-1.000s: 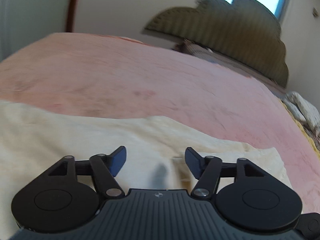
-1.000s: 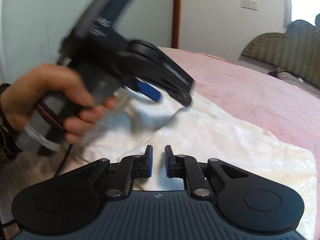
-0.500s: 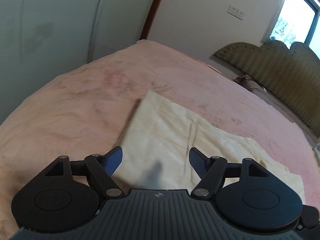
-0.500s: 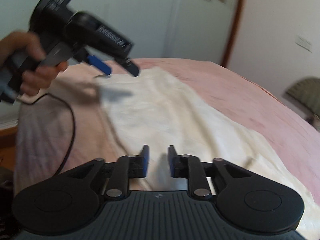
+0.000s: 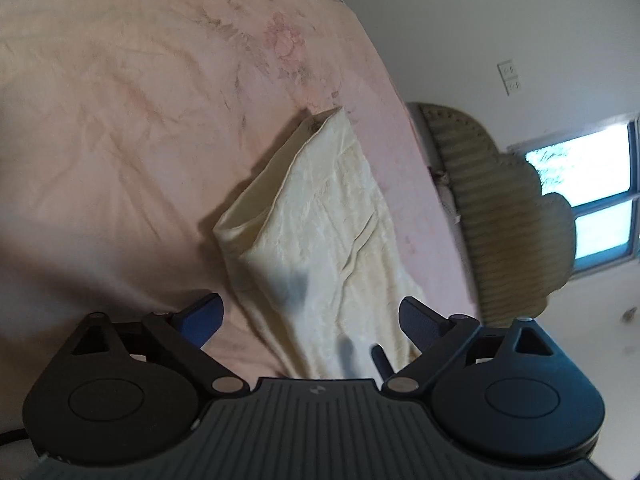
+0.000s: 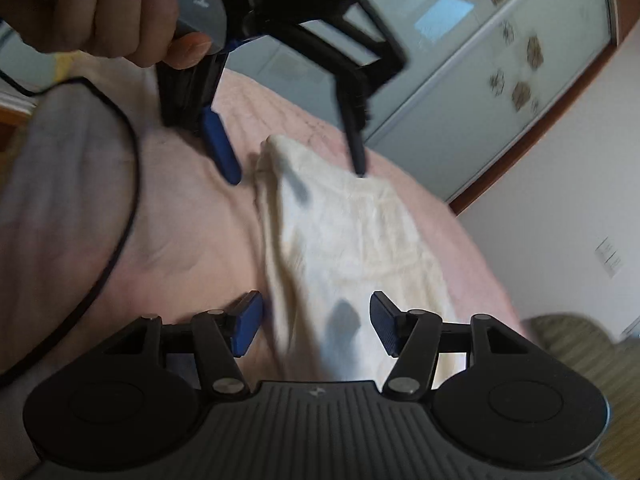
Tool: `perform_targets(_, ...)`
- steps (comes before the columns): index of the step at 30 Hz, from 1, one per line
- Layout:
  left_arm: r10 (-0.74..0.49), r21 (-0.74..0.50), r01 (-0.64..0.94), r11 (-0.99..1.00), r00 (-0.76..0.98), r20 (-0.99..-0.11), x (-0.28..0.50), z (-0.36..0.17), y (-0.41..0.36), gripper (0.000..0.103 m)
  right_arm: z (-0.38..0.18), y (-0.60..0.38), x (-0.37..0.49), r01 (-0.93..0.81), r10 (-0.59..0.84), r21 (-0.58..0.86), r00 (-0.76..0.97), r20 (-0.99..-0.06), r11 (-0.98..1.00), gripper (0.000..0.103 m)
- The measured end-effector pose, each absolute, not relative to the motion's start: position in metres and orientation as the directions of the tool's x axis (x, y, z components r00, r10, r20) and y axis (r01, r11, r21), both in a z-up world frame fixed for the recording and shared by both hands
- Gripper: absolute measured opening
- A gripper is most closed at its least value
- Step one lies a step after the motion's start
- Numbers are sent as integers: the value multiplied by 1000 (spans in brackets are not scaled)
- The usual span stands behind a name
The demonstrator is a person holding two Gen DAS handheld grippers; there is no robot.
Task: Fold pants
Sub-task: 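Grasp the pants edge with the left tool while the right tool grasps beside it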
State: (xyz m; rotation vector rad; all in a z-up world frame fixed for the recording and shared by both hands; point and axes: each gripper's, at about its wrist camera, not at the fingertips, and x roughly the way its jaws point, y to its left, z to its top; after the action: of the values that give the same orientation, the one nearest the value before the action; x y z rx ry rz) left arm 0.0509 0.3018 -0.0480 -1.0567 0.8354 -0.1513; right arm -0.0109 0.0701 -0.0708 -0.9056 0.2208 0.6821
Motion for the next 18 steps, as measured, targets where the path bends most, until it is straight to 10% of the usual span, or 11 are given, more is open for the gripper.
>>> perform_targets(3, -513, -846, -270, 459, 697, -501, 62, -53, 304, 99, -73, 90, -2, -608, 463, -680, 781, -418, 410, 58)
perform_targets(8, -499, -858, -275, 433, 720, -483, 82, -56, 302, 100, -70, 111, 18, -663, 506, -617, 738, -446, 424, 18)
perform_targets(18, -463, -812, -198, 549, 738, -492, 130, -48, 285, 96, -22, 68, 56, -799, 645, -215, 586, -491, 562, 14)
